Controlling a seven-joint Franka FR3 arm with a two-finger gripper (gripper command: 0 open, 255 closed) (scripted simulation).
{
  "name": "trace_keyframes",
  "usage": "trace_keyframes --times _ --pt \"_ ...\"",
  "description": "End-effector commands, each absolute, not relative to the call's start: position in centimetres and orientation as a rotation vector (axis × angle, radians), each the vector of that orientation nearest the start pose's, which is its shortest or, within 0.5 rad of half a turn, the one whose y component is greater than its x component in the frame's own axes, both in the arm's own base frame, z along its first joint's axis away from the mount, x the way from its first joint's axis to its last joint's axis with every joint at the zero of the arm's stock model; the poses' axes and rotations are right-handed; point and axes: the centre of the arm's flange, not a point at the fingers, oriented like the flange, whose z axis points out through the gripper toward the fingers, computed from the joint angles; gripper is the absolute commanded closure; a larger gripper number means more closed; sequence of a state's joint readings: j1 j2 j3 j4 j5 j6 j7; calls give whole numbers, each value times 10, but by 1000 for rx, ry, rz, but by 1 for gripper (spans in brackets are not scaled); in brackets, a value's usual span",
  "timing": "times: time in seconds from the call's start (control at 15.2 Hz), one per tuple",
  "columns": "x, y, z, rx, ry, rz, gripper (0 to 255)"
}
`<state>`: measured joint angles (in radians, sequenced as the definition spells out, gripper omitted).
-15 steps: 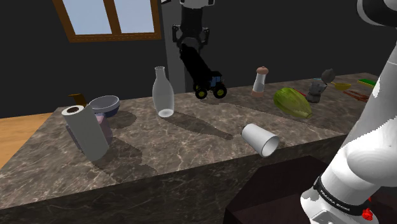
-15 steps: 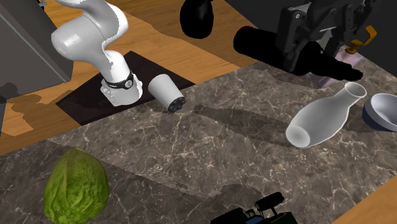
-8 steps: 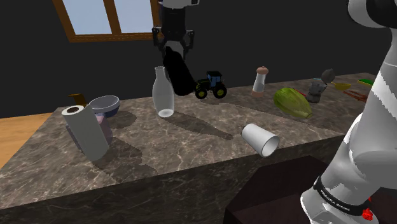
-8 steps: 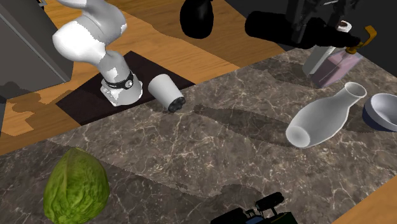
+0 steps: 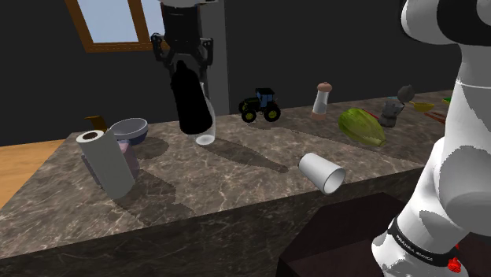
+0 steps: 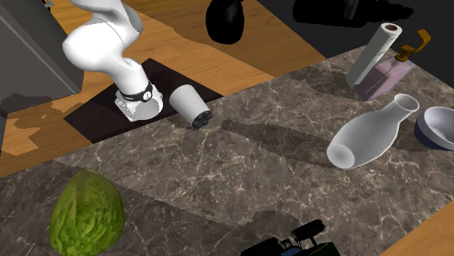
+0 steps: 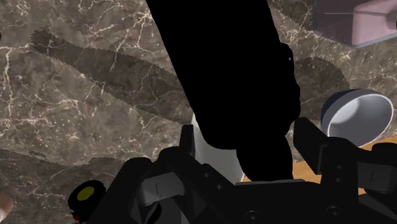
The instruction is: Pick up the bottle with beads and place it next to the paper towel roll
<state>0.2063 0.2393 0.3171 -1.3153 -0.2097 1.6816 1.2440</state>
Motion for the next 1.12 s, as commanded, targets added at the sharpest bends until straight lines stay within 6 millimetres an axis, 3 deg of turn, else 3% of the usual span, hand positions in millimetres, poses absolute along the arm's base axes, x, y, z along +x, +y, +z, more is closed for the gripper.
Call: trace_keyframes --times 0.0,1.06 --pt "568 304 619 -2903 1104 -302 255" --pt "568 304 534 -2903 1104 -302 255"
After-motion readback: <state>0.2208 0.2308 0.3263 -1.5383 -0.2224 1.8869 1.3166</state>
